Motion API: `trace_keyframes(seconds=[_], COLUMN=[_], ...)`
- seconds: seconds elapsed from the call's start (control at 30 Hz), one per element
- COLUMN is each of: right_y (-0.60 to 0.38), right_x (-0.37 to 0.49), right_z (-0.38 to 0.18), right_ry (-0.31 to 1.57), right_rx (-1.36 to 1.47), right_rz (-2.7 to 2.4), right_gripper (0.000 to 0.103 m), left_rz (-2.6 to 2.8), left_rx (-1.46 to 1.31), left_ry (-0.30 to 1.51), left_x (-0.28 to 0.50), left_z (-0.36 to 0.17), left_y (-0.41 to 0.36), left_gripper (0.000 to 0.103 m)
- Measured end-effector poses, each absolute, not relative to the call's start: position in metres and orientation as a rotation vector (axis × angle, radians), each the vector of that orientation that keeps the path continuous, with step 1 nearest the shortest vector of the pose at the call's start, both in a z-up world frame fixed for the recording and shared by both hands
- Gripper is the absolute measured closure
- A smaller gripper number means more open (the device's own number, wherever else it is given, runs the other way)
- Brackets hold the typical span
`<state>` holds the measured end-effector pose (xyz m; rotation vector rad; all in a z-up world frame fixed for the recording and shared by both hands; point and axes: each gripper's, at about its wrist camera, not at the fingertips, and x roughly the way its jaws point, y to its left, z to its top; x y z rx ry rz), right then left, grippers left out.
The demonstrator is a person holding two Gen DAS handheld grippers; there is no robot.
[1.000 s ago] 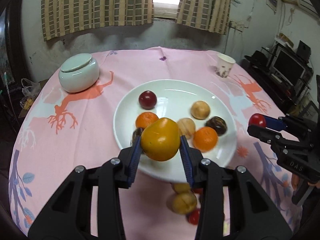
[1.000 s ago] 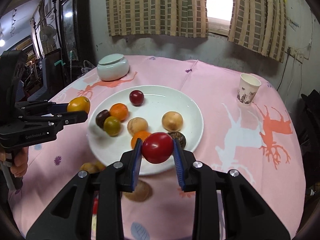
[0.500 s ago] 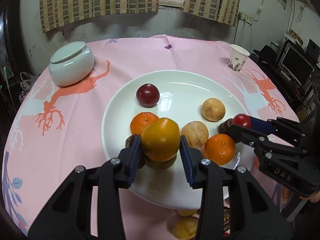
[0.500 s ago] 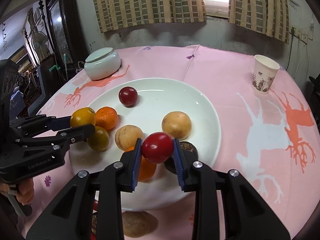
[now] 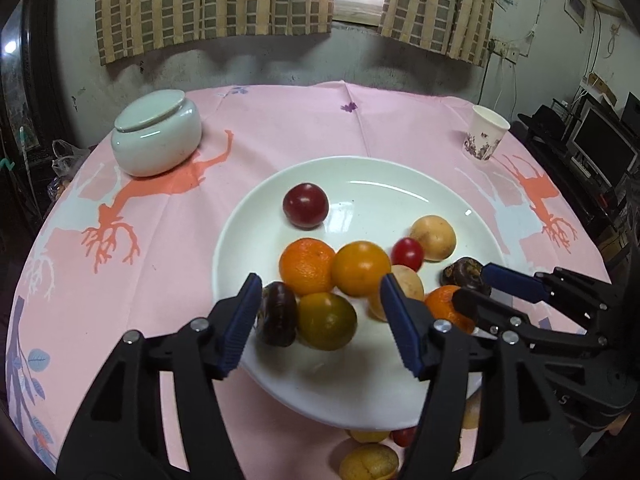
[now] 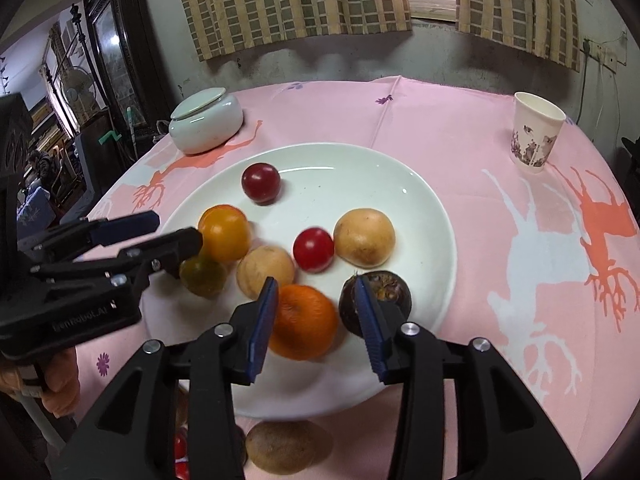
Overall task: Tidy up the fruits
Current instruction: 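Carry both tomatoes onto the white plate and open both tools, then grasp a small yellow-tan fruit with the left tool while the right tool grasps a dark red tomato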
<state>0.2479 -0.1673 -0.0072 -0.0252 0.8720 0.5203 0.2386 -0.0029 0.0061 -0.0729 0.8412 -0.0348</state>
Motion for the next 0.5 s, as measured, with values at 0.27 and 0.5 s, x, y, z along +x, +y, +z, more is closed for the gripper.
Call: trace_keyframes(seconds=[0.27,0.5], right_y=[-0.179,-0.207], right_x=[0.22,0.176], right_z=[0.014,0.028], right_ry=[0.833,0.804], right_rx=[-0.038,-0.027], right_rz=[0.533,0.514], right_gripper=[0.061,0.061], left_rz=[-0.035,-0.062], left_rx=[-0.071,-0.03], left_ry=[0.83,0.803], left_x=[0.202,0.154], left_z=[0.02,0.031], left_y=[0.001,-0.007], left_gripper=[0.038,0.032])
